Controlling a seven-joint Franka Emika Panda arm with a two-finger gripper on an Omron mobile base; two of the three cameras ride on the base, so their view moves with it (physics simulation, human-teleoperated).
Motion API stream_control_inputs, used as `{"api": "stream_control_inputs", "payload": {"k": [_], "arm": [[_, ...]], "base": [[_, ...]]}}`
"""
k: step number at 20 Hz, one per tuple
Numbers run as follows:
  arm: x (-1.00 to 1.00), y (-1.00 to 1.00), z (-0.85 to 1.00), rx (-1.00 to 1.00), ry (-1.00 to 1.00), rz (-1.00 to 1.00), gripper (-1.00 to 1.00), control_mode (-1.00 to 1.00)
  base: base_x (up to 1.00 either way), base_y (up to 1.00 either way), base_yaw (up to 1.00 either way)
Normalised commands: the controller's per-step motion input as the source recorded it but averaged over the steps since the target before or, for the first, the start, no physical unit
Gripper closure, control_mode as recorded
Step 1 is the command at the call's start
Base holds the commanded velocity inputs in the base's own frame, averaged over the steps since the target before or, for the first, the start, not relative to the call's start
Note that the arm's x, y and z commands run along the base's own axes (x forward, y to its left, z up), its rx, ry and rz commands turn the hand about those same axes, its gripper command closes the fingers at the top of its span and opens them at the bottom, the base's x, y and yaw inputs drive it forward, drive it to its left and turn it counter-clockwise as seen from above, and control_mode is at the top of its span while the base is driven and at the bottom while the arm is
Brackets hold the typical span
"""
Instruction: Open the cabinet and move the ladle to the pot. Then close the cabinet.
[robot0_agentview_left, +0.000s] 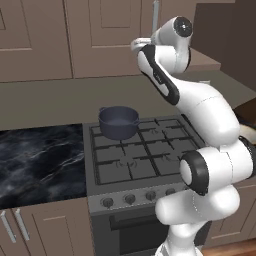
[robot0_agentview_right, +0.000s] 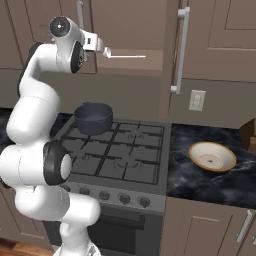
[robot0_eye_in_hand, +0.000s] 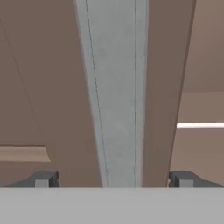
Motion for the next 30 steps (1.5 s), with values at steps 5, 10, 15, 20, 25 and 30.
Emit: {"api": "stream_control_inputs", "payload": {"k": [5, 10, 15, 20, 25, 30], "arm": [[-0.41, 1.00, 0.00, 0.00, 0.00, 0.00, 1.00, -1.00], [-0.81, 1.00, 0.00, 0.00, 0.00, 0.00, 1.00, -1.00], [-1.00, 1.00, 0.04, 0.00, 0.00, 0.00, 1.00, -1.00], [-1.00, 1.00, 0.02, 0.00, 0.00, -0.01, 1.00, -1.00], [-1.00, 1.00, 0.02, 0.00, 0.00, -0.01, 1.00, -1.00], [-0.73, 0.99, 0.06, 0.00, 0.03, 0.00, -1.00, -1.00]], "base": [[0.00, 0.00, 0.00], [0.00, 0.00, 0.00], [0.00, 0.00, 0.00], [0.00, 0.00, 0.00], [0.00, 0.00, 0.00], [0.00, 0.00, 0.00]]}}
